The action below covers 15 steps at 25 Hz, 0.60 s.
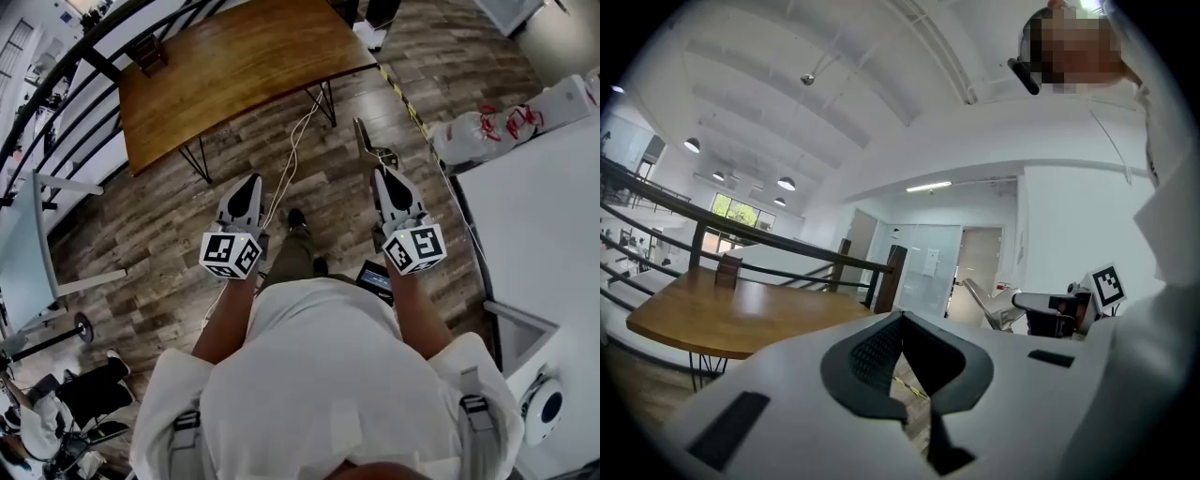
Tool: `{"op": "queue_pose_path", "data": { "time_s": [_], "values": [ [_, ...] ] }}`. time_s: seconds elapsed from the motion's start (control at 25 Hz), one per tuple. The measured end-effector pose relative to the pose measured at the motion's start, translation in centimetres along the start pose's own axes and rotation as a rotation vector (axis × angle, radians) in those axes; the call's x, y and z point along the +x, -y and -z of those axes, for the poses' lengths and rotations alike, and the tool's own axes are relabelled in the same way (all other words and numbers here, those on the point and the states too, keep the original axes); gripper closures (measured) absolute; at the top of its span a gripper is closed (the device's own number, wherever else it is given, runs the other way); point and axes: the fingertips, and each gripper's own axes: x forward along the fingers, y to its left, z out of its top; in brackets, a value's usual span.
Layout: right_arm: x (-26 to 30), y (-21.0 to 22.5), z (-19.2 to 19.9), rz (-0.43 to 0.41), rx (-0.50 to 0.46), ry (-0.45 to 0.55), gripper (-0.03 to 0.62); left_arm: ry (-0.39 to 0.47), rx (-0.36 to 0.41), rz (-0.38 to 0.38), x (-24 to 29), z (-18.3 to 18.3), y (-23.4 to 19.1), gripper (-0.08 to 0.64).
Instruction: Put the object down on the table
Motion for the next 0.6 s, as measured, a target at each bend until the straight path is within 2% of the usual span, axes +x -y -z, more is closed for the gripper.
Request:
{"op": "queue_pose_path", "data": {
  "time_s": [0.28,0.6],
  "values": [
    [6.9,3.0,-0.3,0.011,-0.005,-0.024,0.563,0.002,-0.020,0.006,6.4,-1.0,-4.1,0.545],
    [16.5,5.2,-1.7,-0.025,-0.009,-0.033,0.563,0.012,-0.050,0.021,14.2,-3.2,-9.6,0.545]
  ]
}}
